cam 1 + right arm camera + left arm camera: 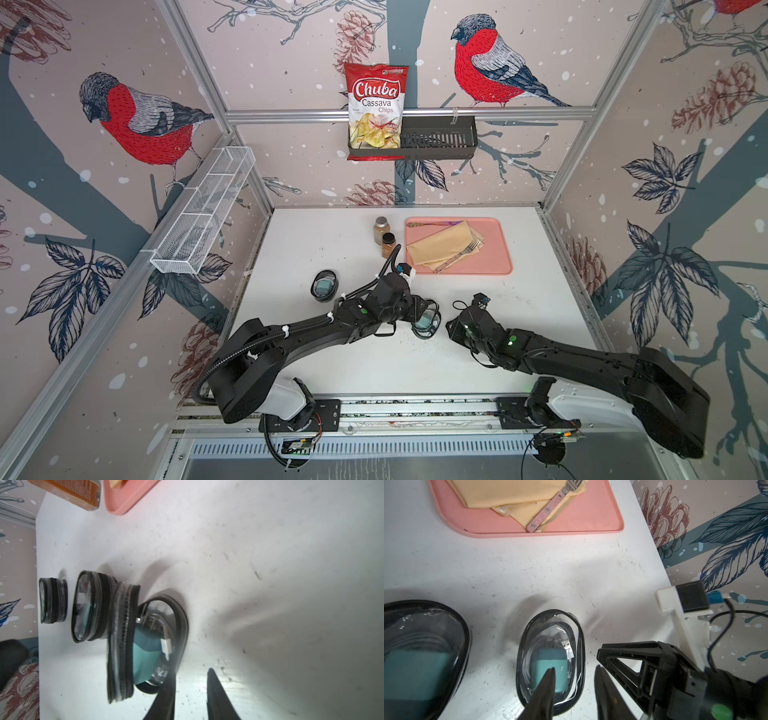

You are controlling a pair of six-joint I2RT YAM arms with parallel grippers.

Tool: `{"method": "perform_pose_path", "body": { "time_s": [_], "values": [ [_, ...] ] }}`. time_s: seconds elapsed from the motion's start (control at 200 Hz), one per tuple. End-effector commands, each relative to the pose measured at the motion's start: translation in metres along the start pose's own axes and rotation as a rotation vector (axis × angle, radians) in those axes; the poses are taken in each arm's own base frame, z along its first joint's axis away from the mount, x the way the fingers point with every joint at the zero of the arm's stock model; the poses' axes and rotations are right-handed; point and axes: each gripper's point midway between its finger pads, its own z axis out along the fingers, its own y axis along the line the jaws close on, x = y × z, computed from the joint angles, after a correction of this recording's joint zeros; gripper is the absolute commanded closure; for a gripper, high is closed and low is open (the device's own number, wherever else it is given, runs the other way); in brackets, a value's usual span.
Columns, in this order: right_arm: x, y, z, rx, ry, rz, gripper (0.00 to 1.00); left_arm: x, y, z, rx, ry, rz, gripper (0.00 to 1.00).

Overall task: Pack away charging kits
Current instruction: Adjust the storage bag at the center of the board.

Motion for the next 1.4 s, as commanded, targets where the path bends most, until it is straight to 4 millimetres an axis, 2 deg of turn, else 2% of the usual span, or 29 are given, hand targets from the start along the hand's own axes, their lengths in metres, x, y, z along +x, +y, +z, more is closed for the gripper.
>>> {"method": "perform_pose_path", "body": {
  "time_s": [0.0,0.13,0.335,0.49,0.565,0.755,0.815,0.946,1.026,1.191,1.311,1.396],
  "values": [
    [0.002,-0.005,0.003,0.003,-0.010,0.030,0.73,-0.016,0.007,-0.011,-0.045,-0.097,-0.015,0.62],
    [0.006,-0.003,0.016,0.007,0.010,0.020,0.74,-0.018,0.030,-0.015,-0.145,-0.121,-0.062,0.61],
    [-0.001,0.004,0.041,0.046,0.029,0.008,0.79,-0.003,0.057,0.014,-0.222,0.002,-0.101,0.68],
    [-0.016,0.002,0.052,0.045,0.022,0.030,0.80,0.008,0.062,0.034,-0.235,0.077,-0.109,0.70],
    [-0.021,0.009,0.057,0.023,0.020,0.017,0.79,0.013,0.061,0.040,-0.223,0.105,-0.113,0.70],
    [-0.024,0.015,0.068,0.028,0.043,0.005,0.79,0.015,0.058,0.039,-0.212,0.118,-0.121,0.70],
    [-0.025,0.016,0.070,0.017,0.050,0.003,0.79,0.023,0.057,0.037,-0.195,0.141,-0.152,0.69],
    [-0.034,0.013,0.064,0.023,0.039,-0.002,0.71,0.061,0.051,0.034,-0.150,0.232,-0.273,0.69],
    [-0.041,0.007,0.055,0.027,0.023,0.002,0.64,0.074,0.053,0.028,-0.181,0.226,-0.266,0.69],
    [-0.054,0.002,0.033,0.037,-0.023,-0.001,0.49,0.063,0.041,0.014,-0.179,0.148,-0.202,0.57],
    [-0.055,0.005,0.015,0.011,-0.043,-0.009,0.39,0.058,0.034,0.006,-0.152,0.111,-0.181,0.49],
    [-0.055,0.014,-0.001,-0.033,-0.068,-0.014,0.34,0.058,0.033,0.004,-0.149,0.112,-0.178,0.48]
  ]
}}
